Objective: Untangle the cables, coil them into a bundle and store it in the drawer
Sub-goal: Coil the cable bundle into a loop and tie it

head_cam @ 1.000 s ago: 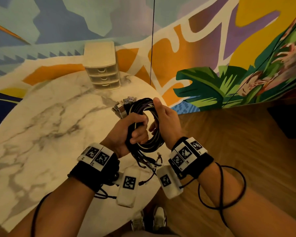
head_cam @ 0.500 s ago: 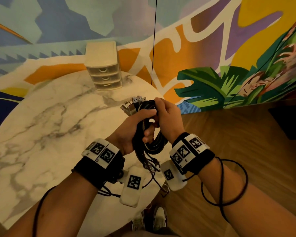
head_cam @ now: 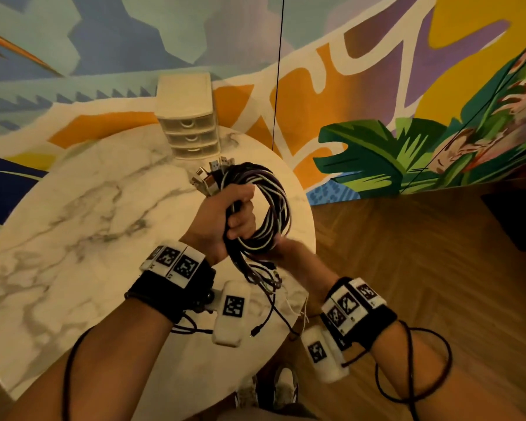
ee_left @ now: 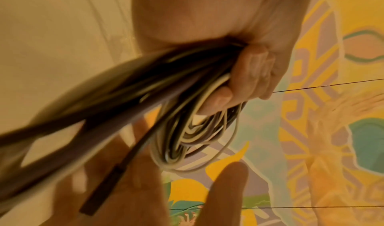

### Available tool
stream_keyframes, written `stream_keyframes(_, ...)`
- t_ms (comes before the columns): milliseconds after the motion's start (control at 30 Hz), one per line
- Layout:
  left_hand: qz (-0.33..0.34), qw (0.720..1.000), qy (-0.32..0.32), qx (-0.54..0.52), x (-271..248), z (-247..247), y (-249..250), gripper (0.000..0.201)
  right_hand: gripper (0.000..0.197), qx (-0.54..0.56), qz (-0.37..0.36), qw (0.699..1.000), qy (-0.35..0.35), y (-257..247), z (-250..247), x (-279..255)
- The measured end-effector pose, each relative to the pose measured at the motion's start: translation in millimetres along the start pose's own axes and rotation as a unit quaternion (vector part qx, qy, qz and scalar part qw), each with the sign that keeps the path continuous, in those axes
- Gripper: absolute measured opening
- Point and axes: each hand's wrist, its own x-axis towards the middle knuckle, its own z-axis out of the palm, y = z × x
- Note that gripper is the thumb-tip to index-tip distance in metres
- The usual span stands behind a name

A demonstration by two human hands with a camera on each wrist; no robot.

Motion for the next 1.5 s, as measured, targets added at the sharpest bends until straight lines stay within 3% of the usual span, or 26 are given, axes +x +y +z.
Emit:
stream_keyframes(67, -0.001, 1.000, -0.017, -0.005, -0.8, 2.2, 0.9, 0.024, 0.022, -0.109, 0.013, 0.985, -0.135, 14.7, 7.9, -9.7)
stream_keyframes(133, -0.010, 0.999, -0.038, -0.005, -3.2, 4.6, 0.8, 0.024, 0.008, -0.228, 0.043, 0.959, -0.163, 22.6, 10.0, -15.1)
stream_keyframes(233, -0.027, 0.997, -0.067, 0.026, -9.3, 0.3, 2.2, 0.024, 0.007, -0.335, 0.036, 0.931, -0.139, 16.0, 6.1, -10.0)
stream_keyframes(333, -0.031, 0.989, -0.079, 0.125, -17.3, -4.4, 6.2, 0.032, 0.024, -0.439, 0.027, 0.885, -0.149, -3.0, -8.4, -0.1)
stream_keyframes(400, -0.043, 0.979, -0.081, 0.183, -21.4, -3.8, 9.2, 0.027, 0.027, -0.541, 0.049, 0.829, -0.136, -10.0, -21.9, 9.8)
stream_keyframes(467, -0.060, 0.957, -0.084, 0.272, -25.9, -0.7, 11.1, 0.020, 0.030, -0.611, 0.049, 0.784, -0.099, -15.8, -38.4, 19.6)
stream_keyframes(533, -0.071, 0.925, -0.101, 0.360, -29.7, 5.4, 8.9, 0.031, 0.033, -0.646, 0.055, 0.759, -0.063, -24.8, -51.4, 23.9)
stream_keyframes(600, -0.049, 0.912, -0.090, 0.398, -32.5, 15.4, 5.1, 0.041, 0.033, -0.661, 0.058, 0.747, -0.047, -34.5, -57.1, 25.0)
stream_keyframes(667, -0.015, 0.921, -0.047, 0.387, -33.1, 18.3, 3.0, 0.028, 0.028, -0.626, 0.066, 0.776, -0.041, -40.4, -60.9, 25.8)
stream_keyframes(733, 0.034, 0.923, 0.011, 0.383, -25.4, 10.6, -5.3, 0.008, 0.027, -0.523, 0.073, 0.849, -0.036, -43.3, -64.7, 22.3)
stream_keyframes(833, 0.066, 0.912, 0.079, 0.397, -14.8, -2.1, -21.9, 0.010, 0.040, -0.306, 0.089, 0.947, -0.036, -44.0, -66.9, 17.9)
stream_keyframes(933, 0.094, 0.895, 0.099, 0.426, -10.3, 1.3, -35.1, 0.009, 0.035, -0.118, 0.094, 0.988, -0.019, -39.3, -56.0, 18.1)
stream_keyframes(967, 0.099, 0.892, 0.105, 0.428, -9.9, 5.3, -37.0, 0.005, 0.035, -0.080, 0.092, 0.993, 0.000, -37.7, -52.5, 19.2)
stream_keyframes(1033, 0.093, 0.923, 0.121, 0.353, -8.3, 6.4, -38.8, 0.004, 0.036, -0.072, 0.076, 0.993, 0.049, -34.2, -49.2, 19.8)
stream_keyframes(1167, 0.053, 0.982, 0.147, 0.106, -7.3, -8.0, -19.6, 0.027, 0.029, -0.227, 0.054, 0.967, 0.103, -12.1, -62.8, 10.9)
stream_keyframes(1233, 0.052, 0.990, 0.129, 0.007, -8.2, -13.3, -5.7, 0.027, 0.026, -0.267, 0.093, 0.957, 0.064, 6.7, -68.5, 7.6)
stream_keyframes(1333, 0.072, 0.990, 0.122, -0.018, -6.7, -13.1, 7.3, 0.026, 0.012, -0.334, 0.107, 0.935, -0.052, 18.9, -63.2, 4.0)
stream_keyframes(1400, 0.082, 0.991, 0.103, -0.012, -5.5, -10.1, 11.6, 0.026, 0.038, -0.352, 0.064, 0.929, -0.093, 12.4, -52.9, -0.9)
stream_keyframes(1500, 0.078, 0.996, 0.051, -0.004, -5.7, -0.8, 10.8, 0.026, 0.072, -0.330, -0.048, 0.939, -0.087, -12.4, -22.3, -13.9)
